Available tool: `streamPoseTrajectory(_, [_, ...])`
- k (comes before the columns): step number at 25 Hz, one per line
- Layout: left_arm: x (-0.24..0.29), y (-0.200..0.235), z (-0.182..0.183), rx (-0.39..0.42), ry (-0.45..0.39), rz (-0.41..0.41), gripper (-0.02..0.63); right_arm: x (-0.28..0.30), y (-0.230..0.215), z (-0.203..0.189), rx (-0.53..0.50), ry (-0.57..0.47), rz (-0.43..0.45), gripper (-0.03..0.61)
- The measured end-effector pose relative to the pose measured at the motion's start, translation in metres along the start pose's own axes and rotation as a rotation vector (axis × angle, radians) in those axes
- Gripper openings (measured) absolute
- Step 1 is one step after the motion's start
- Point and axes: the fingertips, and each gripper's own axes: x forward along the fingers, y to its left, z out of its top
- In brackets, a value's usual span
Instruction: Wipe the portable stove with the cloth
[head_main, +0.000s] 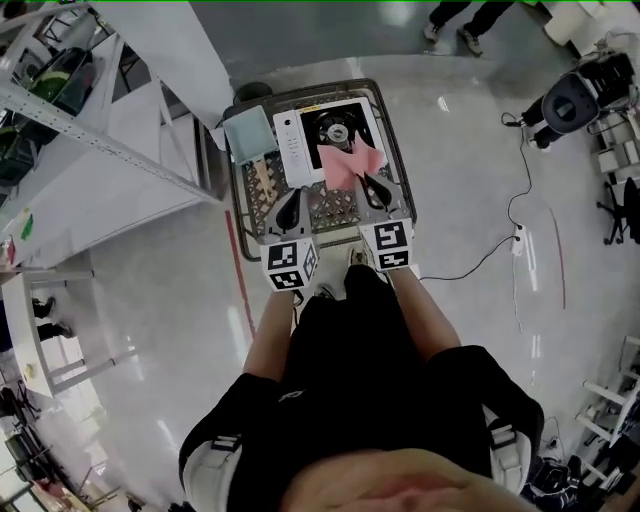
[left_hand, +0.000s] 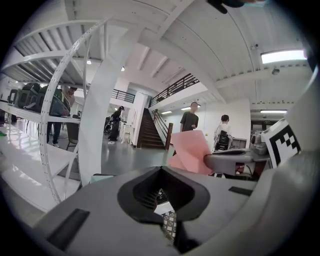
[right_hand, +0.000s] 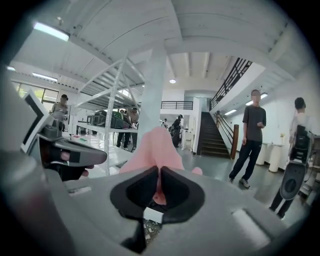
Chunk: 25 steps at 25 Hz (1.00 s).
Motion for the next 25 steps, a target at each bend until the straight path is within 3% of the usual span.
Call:
streamPoseTrajectory(12, [-0.018, -0.045, 0.036, 0.005, -0.083, -0.038, -0.001, -0.051, -0.019, 0.043, -0.020, -0.098, -0.026, 0.017])
streamPoseTrajectory(25, [0.001, -0.070, 0.050, 0.032, -0.122, -0.024, 0.000, -0.056, -0.054, 0.046, 0.008, -0.131, -0.031, 0.017])
